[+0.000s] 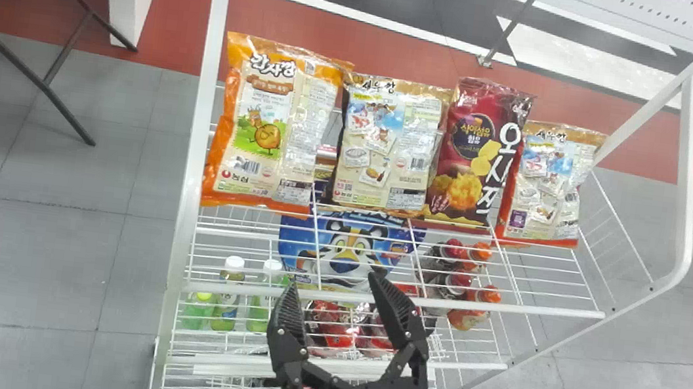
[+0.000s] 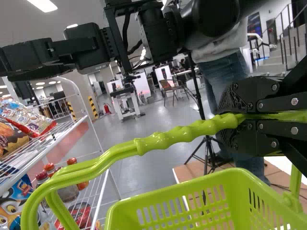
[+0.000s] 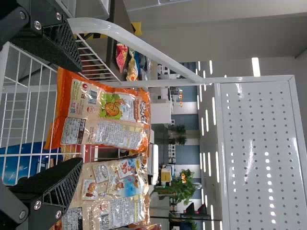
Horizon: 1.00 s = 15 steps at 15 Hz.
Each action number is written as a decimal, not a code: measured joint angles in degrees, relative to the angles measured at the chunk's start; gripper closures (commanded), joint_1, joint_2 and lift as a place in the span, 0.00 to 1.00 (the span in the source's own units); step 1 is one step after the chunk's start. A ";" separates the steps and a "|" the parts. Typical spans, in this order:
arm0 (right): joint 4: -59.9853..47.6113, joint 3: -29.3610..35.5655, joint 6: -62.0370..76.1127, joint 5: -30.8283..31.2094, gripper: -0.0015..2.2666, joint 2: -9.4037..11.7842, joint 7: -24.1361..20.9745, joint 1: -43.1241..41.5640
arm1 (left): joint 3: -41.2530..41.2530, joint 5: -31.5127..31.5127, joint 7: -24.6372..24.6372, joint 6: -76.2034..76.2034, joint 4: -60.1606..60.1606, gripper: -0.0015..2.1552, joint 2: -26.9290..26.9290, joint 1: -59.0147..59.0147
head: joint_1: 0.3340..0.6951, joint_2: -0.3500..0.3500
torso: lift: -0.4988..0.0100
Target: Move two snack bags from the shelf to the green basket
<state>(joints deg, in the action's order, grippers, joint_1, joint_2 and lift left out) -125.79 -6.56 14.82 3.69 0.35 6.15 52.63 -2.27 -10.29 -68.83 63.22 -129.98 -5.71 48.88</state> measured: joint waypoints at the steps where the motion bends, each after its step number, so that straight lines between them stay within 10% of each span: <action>1: 0.16 -0.09 -1.40 0.10 0.07 0.00 0.00 -0.85 | -0.01 0.00 0.00 -0.01 0.10 1.00 0.00 -0.08 | 1.00 0.00 | 0.95; 15: 15.65 -2.75 -16.55 3.18 0.07 -0.35 -0.59 -28.55 | -1.34 1.31 -0.43 -0.20 2.82 1.00 -0.23 -0.10 | 1.00 0.14 | 0.95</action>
<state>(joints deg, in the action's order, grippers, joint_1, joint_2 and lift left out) -110.14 -9.31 -1.73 6.87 0.00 5.56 24.08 -3.61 -8.98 -69.26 63.02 -127.16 -5.94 48.78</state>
